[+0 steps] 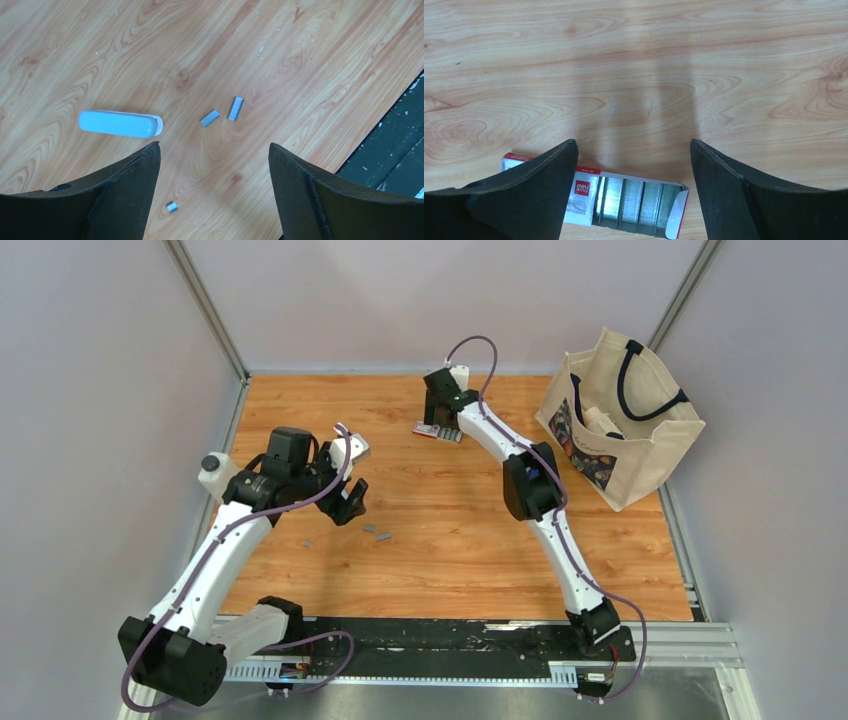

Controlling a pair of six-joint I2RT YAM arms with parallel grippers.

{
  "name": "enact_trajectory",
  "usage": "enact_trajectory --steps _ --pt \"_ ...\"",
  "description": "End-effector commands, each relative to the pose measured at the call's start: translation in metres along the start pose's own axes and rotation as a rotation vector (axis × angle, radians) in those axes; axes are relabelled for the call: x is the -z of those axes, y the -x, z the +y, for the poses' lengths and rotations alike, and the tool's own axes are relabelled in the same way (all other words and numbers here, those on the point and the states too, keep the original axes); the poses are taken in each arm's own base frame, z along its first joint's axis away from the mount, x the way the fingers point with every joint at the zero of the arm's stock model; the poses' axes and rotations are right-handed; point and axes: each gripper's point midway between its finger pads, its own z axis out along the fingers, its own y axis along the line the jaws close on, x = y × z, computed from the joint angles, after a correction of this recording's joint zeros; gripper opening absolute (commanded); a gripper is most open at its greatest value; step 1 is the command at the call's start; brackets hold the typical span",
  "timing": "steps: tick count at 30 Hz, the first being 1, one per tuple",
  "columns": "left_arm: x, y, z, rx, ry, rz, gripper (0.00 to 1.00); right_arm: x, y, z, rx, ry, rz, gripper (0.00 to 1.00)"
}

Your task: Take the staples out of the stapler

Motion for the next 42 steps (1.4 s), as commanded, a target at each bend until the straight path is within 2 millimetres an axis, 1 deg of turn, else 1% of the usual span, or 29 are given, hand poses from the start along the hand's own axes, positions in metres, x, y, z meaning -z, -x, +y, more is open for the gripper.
enact_trajectory --steps 1,5,9,15,26,29,30,33,34,39,42 --pt "0.004 0.001 -0.002 -0.028 -0.003 -0.024 0.87 0.009 -0.017 0.013 0.040 0.036 0.053 0.86" --pt "0.004 0.001 -0.002 -0.026 -0.004 -0.026 0.87 0.016 -0.027 0.015 0.071 0.031 0.072 0.85" --pt "0.008 0.005 -0.001 -0.027 0.005 -0.043 0.87 0.022 -0.037 0.013 0.107 0.015 0.088 0.85" --pt "0.013 0.006 -0.003 -0.031 0.011 -0.051 0.88 0.033 -0.047 0.005 0.116 -0.010 0.106 0.84" --pt "0.025 0.003 -0.009 -0.040 0.028 -0.063 0.88 0.048 -0.079 -0.004 0.205 -0.037 0.165 0.82" --pt "0.029 0.003 -0.010 -0.052 0.033 -0.064 0.88 0.056 -0.089 -0.008 0.209 -0.042 0.184 0.82" --pt "0.031 0.002 -0.010 -0.057 0.034 -0.061 0.88 0.058 -0.094 -0.011 0.212 -0.050 0.195 0.82" --pt "0.035 0.003 -0.011 -0.063 0.038 -0.057 0.88 0.068 -0.101 -0.020 0.199 -0.059 0.209 0.82" --pt "0.036 0.003 -0.011 -0.062 0.040 -0.056 0.88 0.069 -0.110 -0.025 0.197 -0.068 0.227 0.82" --pt "0.039 0.001 -0.015 -0.059 0.038 -0.061 0.88 0.090 -0.117 -0.026 0.159 -0.051 0.235 0.81" --pt "0.042 0.000 -0.016 -0.059 0.047 -0.064 0.88 0.099 -0.127 -0.028 0.152 -0.055 0.253 0.82"
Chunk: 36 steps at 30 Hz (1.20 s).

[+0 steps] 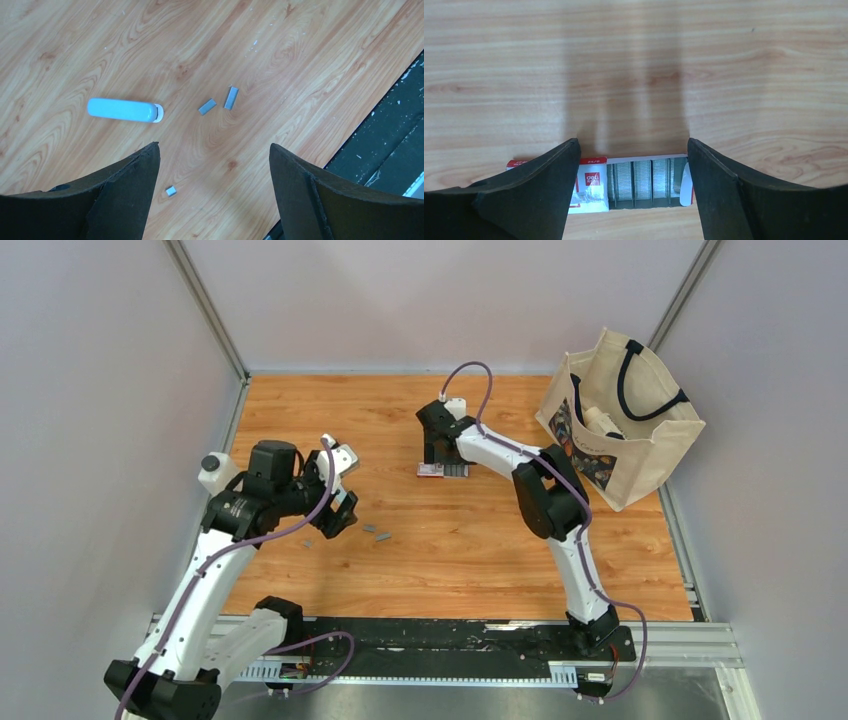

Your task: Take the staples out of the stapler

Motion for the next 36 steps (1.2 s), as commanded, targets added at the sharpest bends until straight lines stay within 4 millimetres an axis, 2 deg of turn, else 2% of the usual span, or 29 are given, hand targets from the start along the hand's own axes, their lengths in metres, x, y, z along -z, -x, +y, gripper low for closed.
enact_trajectory --steps 1,16,26,36 --pt "0.012 0.004 -0.001 -0.027 0.017 -0.027 0.88 0.013 -0.047 -0.011 0.032 -0.035 0.124 0.82" --pt "0.027 -0.002 -0.011 -0.031 0.020 -0.022 0.88 0.044 -0.107 0.010 -0.025 0.001 0.147 0.82" --pt "0.028 -0.012 -0.018 -0.022 0.013 -0.017 0.88 0.066 -0.134 0.005 -0.023 0.000 0.159 0.83" --pt "0.023 -0.013 -0.018 -0.017 -0.008 -0.009 0.89 0.081 -0.152 0.005 -0.001 0.021 0.179 0.84"
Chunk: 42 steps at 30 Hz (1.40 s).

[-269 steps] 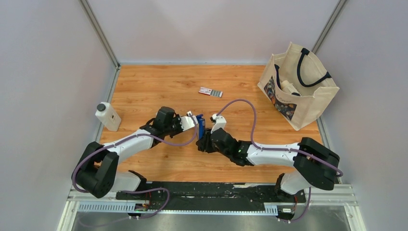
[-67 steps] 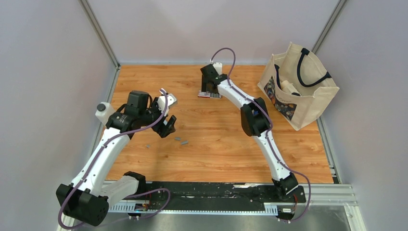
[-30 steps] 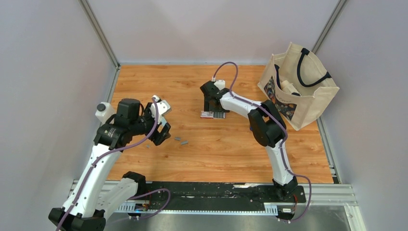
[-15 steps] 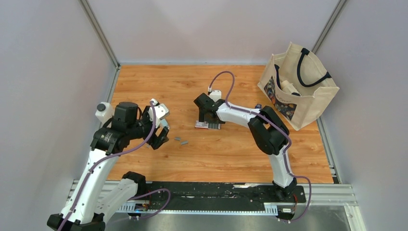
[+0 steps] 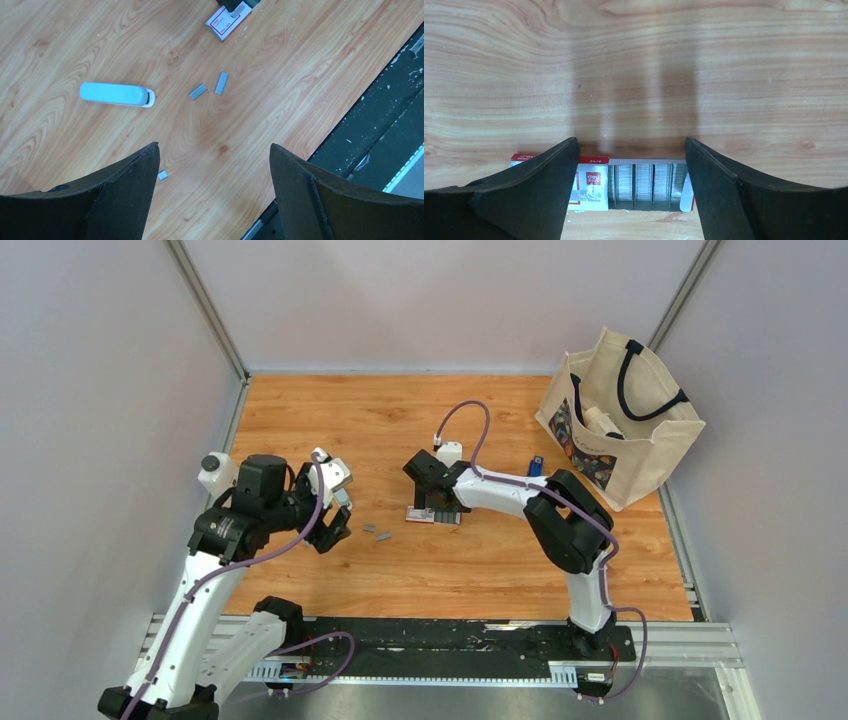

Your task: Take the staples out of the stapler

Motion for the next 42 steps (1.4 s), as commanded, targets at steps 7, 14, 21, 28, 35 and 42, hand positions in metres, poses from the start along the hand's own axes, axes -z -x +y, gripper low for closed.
enact_trajectory --steps 7,14,21,28,35,42 --pt "-0.014 -0.013 -0.004 0.010 -0.063 0.054 0.89 0.013 -0.045 -0.020 0.045 -0.040 0.109 0.86" --pt "-0.026 -0.010 0.001 0.005 -0.075 0.035 0.89 0.023 -0.055 -0.020 0.064 -0.022 0.125 0.86" --pt "-0.042 -0.017 0.006 0.000 -0.085 0.068 0.89 0.033 -0.063 -0.025 0.058 -0.011 0.126 0.86" --pt "-0.067 -0.033 0.006 -0.099 -0.082 0.169 0.86 0.044 -0.069 -0.025 0.060 0.008 0.122 0.87" --pt "-0.089 -0.034 0.002 -0.171 -0.101 0.188 0.87 0.059 -0.043 -0.019 0.066 0.031 0.073 0.90" --pt "-0.119 -0.038 -0.002 -0.210 -0.163 0.221 0.87 0.116 0.024 -0.027 -0.050 0.207 -0.083 0.95"
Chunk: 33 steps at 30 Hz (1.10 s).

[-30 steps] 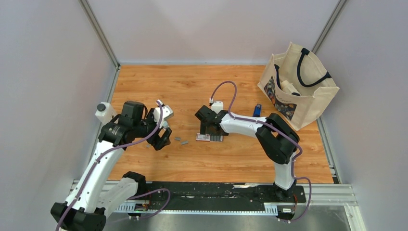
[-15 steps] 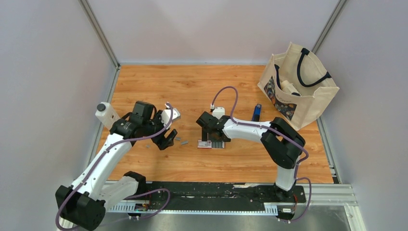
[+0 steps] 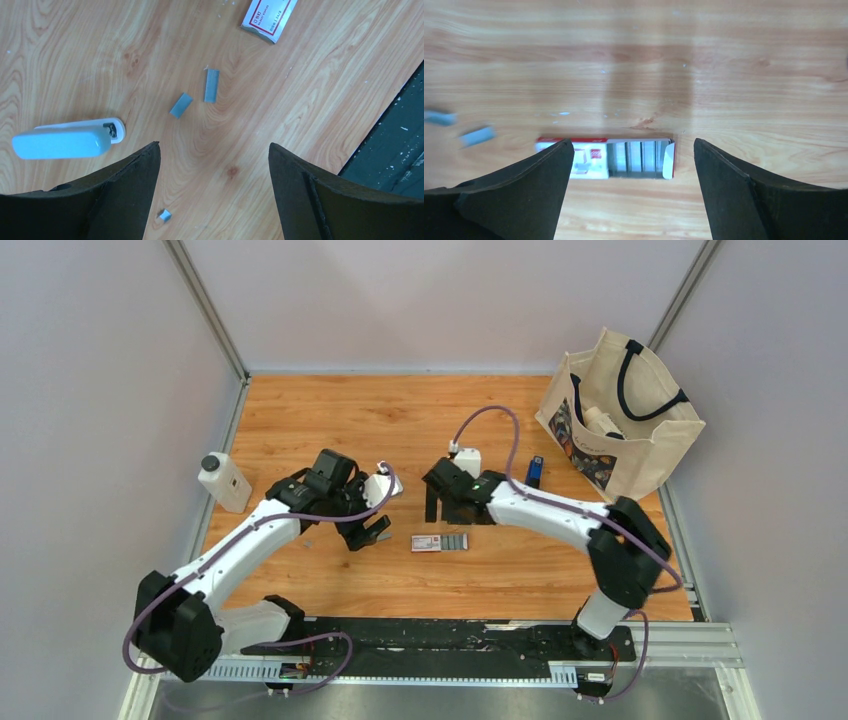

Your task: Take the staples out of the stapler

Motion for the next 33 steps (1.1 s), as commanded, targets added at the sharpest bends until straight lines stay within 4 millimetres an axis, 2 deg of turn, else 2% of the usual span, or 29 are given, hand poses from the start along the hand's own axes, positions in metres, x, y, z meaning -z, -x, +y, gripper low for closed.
enact_trajectory --steps 1,2,5,8,10,12,14,18,22,27,30,33 --pt "-0.020 0.012 0.008 -0.066 -0.010 -0.025 0.87 0.062 0.062 -0.004 -0.100 0.188 -0.178 0.96" --pt "-0.025 0.013 0.008 -0.068 -0.015 -0.022 0.87 0.070 0.066 -0.010 -0.112 0.224 -0.200 1.00" --pt "-0.040 0.011 0.009 -0.080 -0.025 0.022 0.85 0.085 0.074 -0.034 -0.135 0.281 -0.281 1.00" --pt "-0.055 0.010 0.009 -0.082 -0.038 0.072 0.84 0.073 0.058 -0.061 -0.165 0.289 -0.295 1.00" --pt "-0.065 0.010 0.008 -0.080 -0.047 0.091 0.83 0.057 0.034 -0.076 -0.173 0.283 -0.266 1.00" --pt "-0.073 0.010 0.007 -0.081 -0.057 0.113 0.82 0.049 0.022 -0.081 -0.187 0.296 -0.256 0.98" --pt "-0.080 0.010 0.008 -0.088 -0.053 0.128 0.81 0.046 0.016 -0.081 -0.200 0.322 -0.249 0.96" --pt "-0.090 0.009 0.016 -0.090 -0.028 0.164 0.81 0.050 0.019 -0.074 -0.203 0.372 -0.268 0.91" --pt "-0.095 0.003 0.014 -0.094 -0.019 0.207 0.77 0.047 0.017 -0.069 -0.202 0.385 -0.246 0.89" --pt "-0.105 -0.012 0.007 -0.146 0.015 0.284 0.67 0.047 0.013 -0.066 -0.219 0.415 -0.241 0.86" --pt "-0.109 -0.021 0.005 -0.159 0.019 0.324 0.58 0.049 0.014 -0.064 -0.218 0.425 -0.241 0.84" --pt "-0.110 -0.022 0.004 -0.159 0.016 0.333 0.53 0.050 0.014 -0.064 -0.217 0.428 -0.243 0.83"
